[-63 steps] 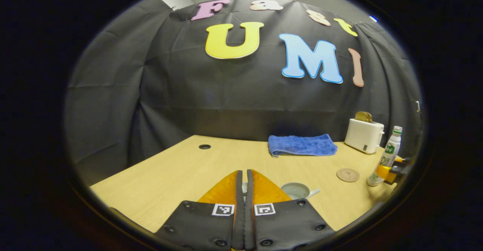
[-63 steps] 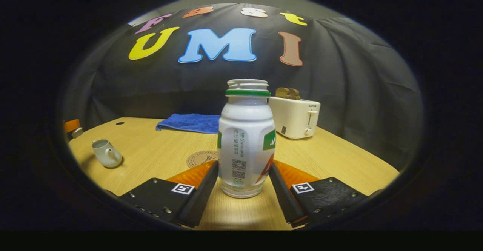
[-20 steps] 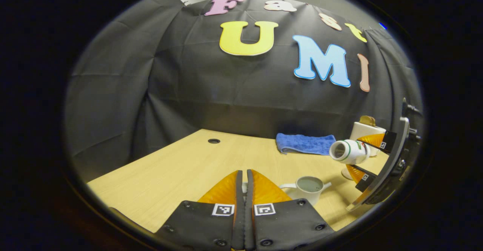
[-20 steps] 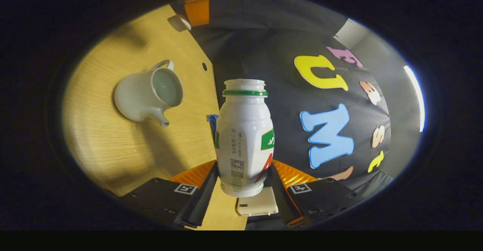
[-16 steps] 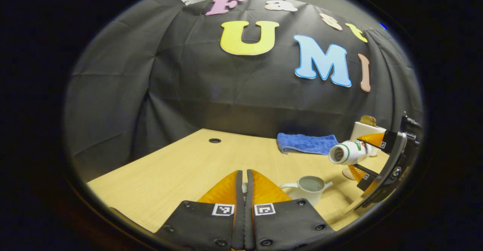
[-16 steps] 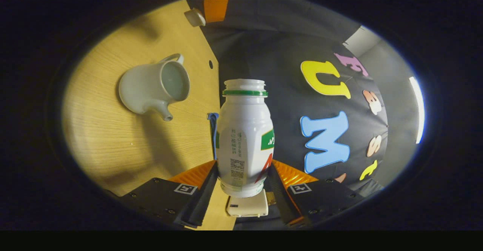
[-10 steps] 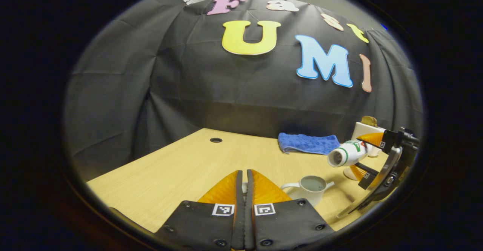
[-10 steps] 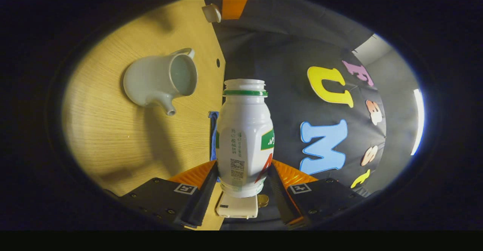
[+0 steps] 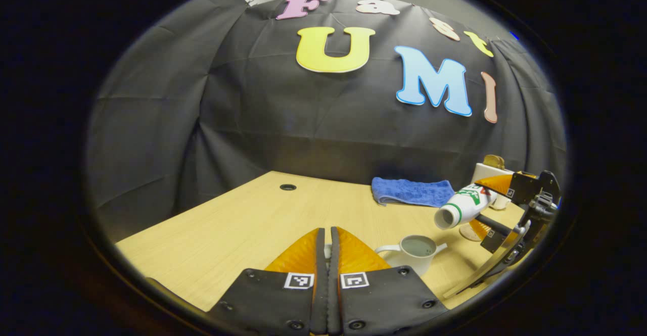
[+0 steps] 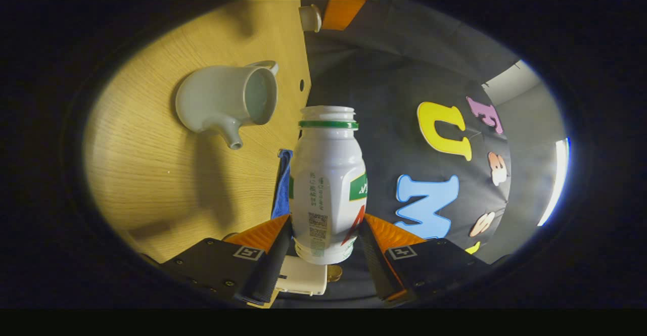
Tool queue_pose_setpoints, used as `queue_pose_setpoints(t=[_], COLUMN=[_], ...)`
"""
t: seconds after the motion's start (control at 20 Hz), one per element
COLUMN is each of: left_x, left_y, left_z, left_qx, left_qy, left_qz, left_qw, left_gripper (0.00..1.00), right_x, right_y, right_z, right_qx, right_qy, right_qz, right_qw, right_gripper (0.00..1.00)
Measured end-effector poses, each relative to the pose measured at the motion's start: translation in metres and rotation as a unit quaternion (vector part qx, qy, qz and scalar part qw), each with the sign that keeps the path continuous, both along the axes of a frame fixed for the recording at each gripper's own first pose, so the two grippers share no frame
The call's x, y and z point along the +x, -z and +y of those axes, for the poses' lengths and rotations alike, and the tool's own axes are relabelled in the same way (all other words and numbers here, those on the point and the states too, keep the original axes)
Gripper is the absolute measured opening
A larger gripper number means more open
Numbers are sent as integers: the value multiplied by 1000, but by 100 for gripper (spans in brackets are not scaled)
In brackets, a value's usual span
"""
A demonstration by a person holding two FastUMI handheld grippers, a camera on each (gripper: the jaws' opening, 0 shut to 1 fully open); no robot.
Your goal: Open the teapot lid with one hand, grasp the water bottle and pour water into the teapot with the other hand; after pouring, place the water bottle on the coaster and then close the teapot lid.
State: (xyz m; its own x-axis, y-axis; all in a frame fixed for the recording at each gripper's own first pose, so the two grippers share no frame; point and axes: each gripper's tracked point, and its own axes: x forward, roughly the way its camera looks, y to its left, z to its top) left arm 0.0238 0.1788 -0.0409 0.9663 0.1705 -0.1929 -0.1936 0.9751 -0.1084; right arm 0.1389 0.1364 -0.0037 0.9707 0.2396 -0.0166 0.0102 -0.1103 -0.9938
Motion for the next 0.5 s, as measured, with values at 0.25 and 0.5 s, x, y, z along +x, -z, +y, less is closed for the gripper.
queue_pose_setpoints(t=[0.25, 0.5], left_x=[1, 0], left_y=[1, 4], left_z=[-2, -2], left_qx=[0, -2], left_qy=[1, 1], left_qz=[2, 5], left_qw=[1000, 1000], left_gripper=[10, 10], right_x=[3, 4], right_y=[-10, -19], right_z=[1, 6], right_qx=[-24, -39], right_qy=[-7, -17], right_qz=[-21, -35], right_qw=[999, 998], right_gripper=[74, 74])
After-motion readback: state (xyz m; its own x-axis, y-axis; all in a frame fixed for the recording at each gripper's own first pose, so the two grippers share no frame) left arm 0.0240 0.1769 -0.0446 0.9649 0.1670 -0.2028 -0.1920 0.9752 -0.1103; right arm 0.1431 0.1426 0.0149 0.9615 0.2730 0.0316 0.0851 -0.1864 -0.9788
